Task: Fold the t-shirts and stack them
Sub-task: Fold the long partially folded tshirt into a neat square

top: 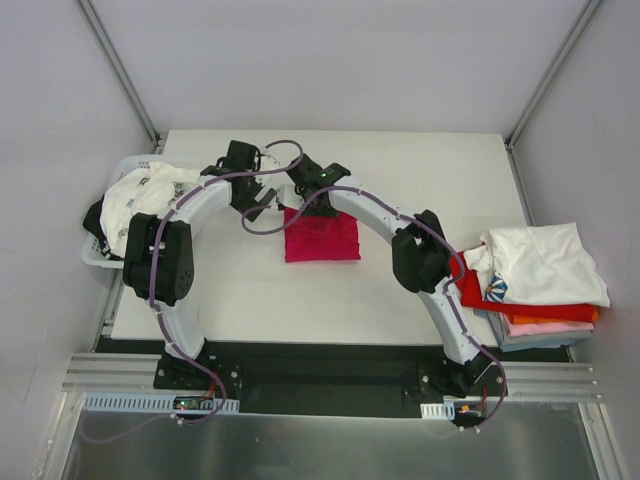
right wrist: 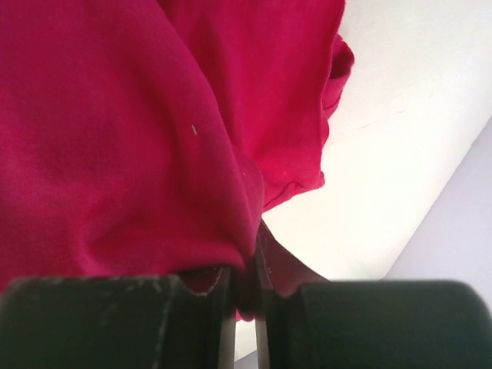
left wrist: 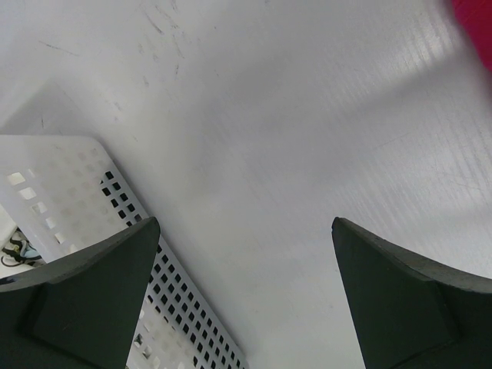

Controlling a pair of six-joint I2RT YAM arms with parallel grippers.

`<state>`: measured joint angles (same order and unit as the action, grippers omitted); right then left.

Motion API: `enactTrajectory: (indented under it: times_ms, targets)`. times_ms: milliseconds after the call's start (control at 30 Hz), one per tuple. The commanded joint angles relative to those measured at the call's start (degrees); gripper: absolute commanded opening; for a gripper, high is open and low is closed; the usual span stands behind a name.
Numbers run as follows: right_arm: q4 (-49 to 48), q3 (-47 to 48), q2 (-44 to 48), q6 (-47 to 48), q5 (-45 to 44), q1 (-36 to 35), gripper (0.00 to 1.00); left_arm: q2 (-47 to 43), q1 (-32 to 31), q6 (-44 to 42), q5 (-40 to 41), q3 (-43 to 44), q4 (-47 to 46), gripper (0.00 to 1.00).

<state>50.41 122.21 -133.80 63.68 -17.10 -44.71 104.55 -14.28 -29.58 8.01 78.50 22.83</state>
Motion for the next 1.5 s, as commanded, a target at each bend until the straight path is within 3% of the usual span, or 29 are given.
enactTrajectory:
  times_ms: [0,67,333,700,967,1267,1467]
  targets:
    - [-3.9,2.6,3.1,1.3,-2.5,0.3,0.14,-2.0,-0.5,-0.6,1.7,1.0,-0.3,0.95]
    - [-5.2,2.5,3.5,1.0,-2.8,0.3,0.27,-1.6,-0.4,-0.7,2.4,1.1,-0.4,0.96]
    - [-8.5,1.1,5.7,0.8,-4.1,0.3,0.46,1.2,1.2,0.5,4.8,4.9,-0.6,0.97]
    - [-15.6,2.5,5.3,1.4,-10.9,0.6,0.52,8.3,6.4,2.8,8.2,15.4,-0.6,0.99]
    - [-24.3,-1.4,7.1,2.1,-16.6,0.4,0.56,7.7,7.2,3.0,8.3,15.7,-0.6,0.99]
    - [-22.2,-5.5,12.9,2.2,-21.8,-1.6,0.57,3.8,7.1,3.0,7.4,13.8,-0.5,0.99]
    - [-16.6,-11.5,19.5,-3.1,-19.4,-4.6,0.58,0.6,7.1,3.0,6.6,11.2,-0.5,0.99]
